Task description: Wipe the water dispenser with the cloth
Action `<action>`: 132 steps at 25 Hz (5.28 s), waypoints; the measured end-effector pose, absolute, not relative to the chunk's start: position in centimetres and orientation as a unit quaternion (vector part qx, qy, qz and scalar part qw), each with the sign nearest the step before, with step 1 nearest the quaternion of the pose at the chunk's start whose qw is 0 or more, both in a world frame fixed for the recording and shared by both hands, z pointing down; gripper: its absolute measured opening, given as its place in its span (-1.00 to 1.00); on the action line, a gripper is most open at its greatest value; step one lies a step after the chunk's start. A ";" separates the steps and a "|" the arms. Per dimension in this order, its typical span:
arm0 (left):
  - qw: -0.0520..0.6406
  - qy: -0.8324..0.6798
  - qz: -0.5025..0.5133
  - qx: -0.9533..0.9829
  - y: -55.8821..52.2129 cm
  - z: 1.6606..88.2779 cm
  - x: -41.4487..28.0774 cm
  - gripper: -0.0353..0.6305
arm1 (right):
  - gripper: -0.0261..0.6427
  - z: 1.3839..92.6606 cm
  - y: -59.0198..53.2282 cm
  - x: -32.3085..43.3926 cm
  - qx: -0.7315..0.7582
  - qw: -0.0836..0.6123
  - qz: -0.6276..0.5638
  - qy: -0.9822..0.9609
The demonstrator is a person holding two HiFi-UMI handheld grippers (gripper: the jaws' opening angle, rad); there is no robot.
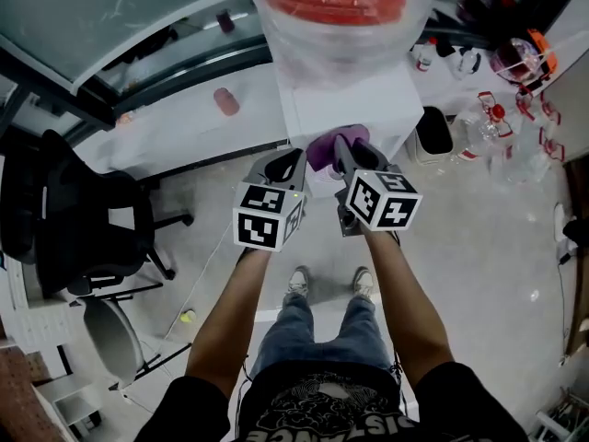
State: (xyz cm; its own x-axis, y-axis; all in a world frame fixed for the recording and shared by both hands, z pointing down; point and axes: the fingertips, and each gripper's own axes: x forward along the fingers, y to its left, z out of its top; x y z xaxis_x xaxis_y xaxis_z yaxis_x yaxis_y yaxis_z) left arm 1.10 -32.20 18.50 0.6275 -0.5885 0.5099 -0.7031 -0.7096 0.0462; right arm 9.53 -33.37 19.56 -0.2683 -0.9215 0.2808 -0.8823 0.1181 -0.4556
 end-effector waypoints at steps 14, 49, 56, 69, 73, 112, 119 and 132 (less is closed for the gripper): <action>0.140 -0.412 0.221 0.873 -30.5 19.7 9.8 -0.82 | -0.83 20.2 -32.7 21.5 -0.582 0.012 -0.259 0.771; 0.082 -0.367 0.191 0.907 -29.2 36.1 10.6 -0.82 | -0.83 34.6 -32.3 26.8 -0.648 -0.027 -0.135 0.749; 0.057 -0.367 0.171 0.913 -29.9 41.2 10.3 -0.82 | -0.83 40.3 -32.7 26.6 -0.650 -0.028 -0.112 0.751; 0.002 -0.378 0.139 0.915 -30.7 46.4 8.3 -0.82 | -0.83 49.1 -31.9 26.5 -0.660 -0.030 -0.082 0.746; -0.001 -0.382 0.136 0.914 -30.7 47.7 7.7 -0.82 | -0.83 50.4 -31.6 26.5 -0.662 -0.028 -0.079 0.744; -0.044 -0.471 0.061 0.879 -32.3 35.5 -4.7 -0.82 | -0.83 23.2 -32.9 1.4 -0.493 0.067 0.086 0.863; -0.046 -0.489 0.067 0.868 -32.3 35.7 -7.5 -0.82 | -0.83 24.9 -34.9 0.3 -0.493 0.072 0.056 0.865; -0.023 -0.488 0.083 0.869 -31.4 40.8 -7.6 -0.82 | -0.83 33.4 -35.2 -0.9 -0.491 0.034 0.016 0.870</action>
